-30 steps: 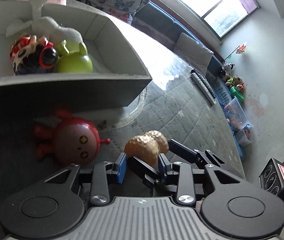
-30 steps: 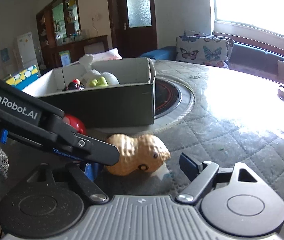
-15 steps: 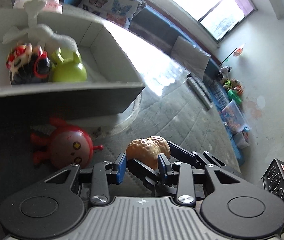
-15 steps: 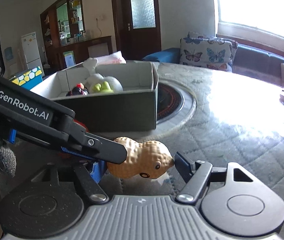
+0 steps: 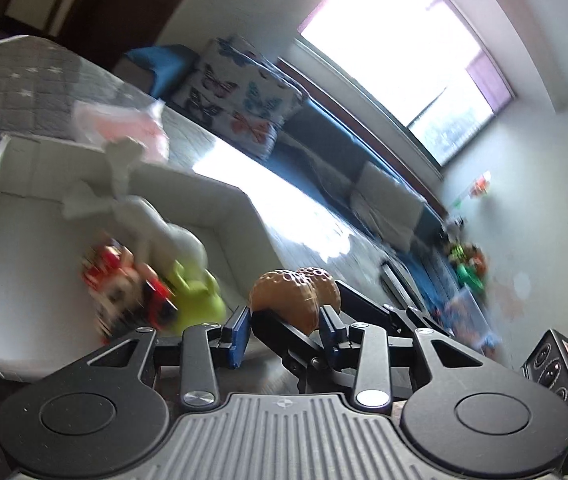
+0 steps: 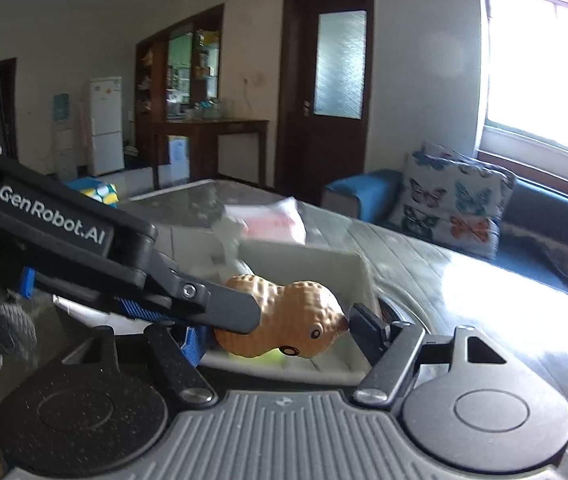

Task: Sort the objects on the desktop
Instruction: 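Carry the peanut toy into the grey box and release it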

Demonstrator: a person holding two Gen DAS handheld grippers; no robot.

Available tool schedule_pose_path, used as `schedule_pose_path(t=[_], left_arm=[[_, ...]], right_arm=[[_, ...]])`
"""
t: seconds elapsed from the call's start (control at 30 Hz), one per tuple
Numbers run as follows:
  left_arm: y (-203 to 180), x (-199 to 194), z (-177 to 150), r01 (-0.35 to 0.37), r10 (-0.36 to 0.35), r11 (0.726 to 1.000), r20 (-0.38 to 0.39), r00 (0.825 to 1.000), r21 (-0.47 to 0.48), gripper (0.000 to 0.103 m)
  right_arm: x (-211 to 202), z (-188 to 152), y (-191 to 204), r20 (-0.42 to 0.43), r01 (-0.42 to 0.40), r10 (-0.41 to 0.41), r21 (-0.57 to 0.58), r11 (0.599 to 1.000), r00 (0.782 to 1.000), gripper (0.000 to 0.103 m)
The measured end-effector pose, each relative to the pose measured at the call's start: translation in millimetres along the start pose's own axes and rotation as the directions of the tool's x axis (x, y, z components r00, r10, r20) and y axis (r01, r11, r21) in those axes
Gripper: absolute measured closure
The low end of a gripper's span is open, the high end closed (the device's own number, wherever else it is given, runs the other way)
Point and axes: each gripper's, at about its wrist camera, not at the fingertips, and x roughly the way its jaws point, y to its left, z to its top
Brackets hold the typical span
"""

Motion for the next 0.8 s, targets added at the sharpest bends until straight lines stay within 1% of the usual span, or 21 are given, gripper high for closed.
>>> schedule_pose_path(t=[0.1, 0.2, 0.37, 0.53, 0.63, 0.8], left_arm=[[16, 1, 15, -0.021, 0.022, 0.999, 0.018, 1.000, -0.036, 0.063], [32, 3, 27, -0.038, 0.040, 0.997, 0.028, 0.999, -0.068, 0.063], [52, 10, 34, -0.066, 0.068, 0.993, 0.017, 0.998, -0.102, 0.063], [60, 18, 33, -0.083, 0.084, 0.990, 0.001, 0.996, -0.116, 0.063], [61, 20, 32, -0.078, 0.079, 0.990, 0.000, 0.997, -0.120, 0.063], [59, 21, 31, -0.081, 0.082, 0.990, 0.000, 0.997, -0.111, 0.063]], right_arm=[[23, 10, 6, 0.001, -0.029, 0.029, 0.001, 1.000, 1.000, 0.030], [46, 17, 7, -0.001, -0.068, 0.068, 0.043, 0.997, 0.998, 0.030], [74, 14, 5, -0.021, -0.095, 0.098, 0.104, 0.990, 0.995, 0.030], [85, 5, 4, -0.046, -0.093, 0.100, 0.136, 0.986, 0.994, 0.030], [87, 3, 1, -0.049, -0.095, 0.104, 0.155, 0.983, 0.993, 0.029], [86, 1, 3, -0.051, -0.088, 0.097, 0.150, 0.985, 0.994, 0.029]])
